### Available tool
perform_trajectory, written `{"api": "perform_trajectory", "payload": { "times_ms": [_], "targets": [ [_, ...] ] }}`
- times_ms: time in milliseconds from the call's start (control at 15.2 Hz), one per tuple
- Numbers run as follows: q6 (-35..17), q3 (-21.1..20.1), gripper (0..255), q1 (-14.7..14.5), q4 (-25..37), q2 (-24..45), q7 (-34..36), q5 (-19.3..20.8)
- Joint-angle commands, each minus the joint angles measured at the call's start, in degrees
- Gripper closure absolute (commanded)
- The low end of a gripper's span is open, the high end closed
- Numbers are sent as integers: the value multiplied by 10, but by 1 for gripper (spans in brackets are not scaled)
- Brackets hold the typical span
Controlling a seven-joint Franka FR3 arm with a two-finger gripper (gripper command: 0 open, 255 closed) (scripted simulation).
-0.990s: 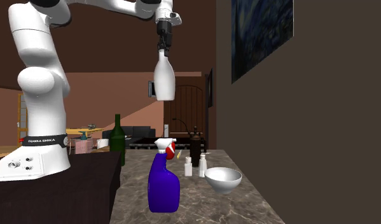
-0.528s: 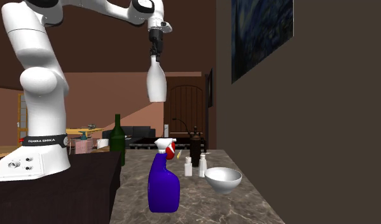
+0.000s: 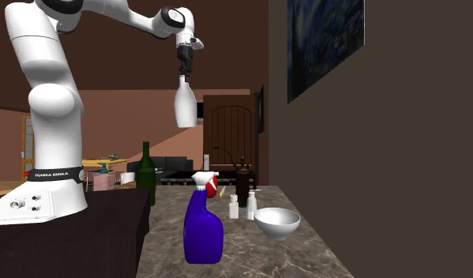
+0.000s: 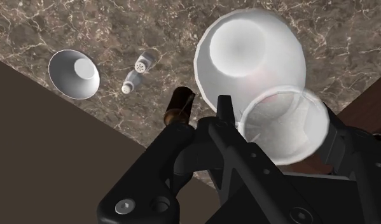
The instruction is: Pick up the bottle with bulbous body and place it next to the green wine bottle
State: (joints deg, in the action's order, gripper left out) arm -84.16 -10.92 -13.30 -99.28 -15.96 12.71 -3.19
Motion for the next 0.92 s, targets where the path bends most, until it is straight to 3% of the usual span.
{"api": "perform_trajectory", "payload": {
  "times_ms": [0,858],
  "targets": [
    [-3,-19,255,-9,6,8,29,-3],
    [7,-140,255,-78,133,125,221,18]
  ]
}}
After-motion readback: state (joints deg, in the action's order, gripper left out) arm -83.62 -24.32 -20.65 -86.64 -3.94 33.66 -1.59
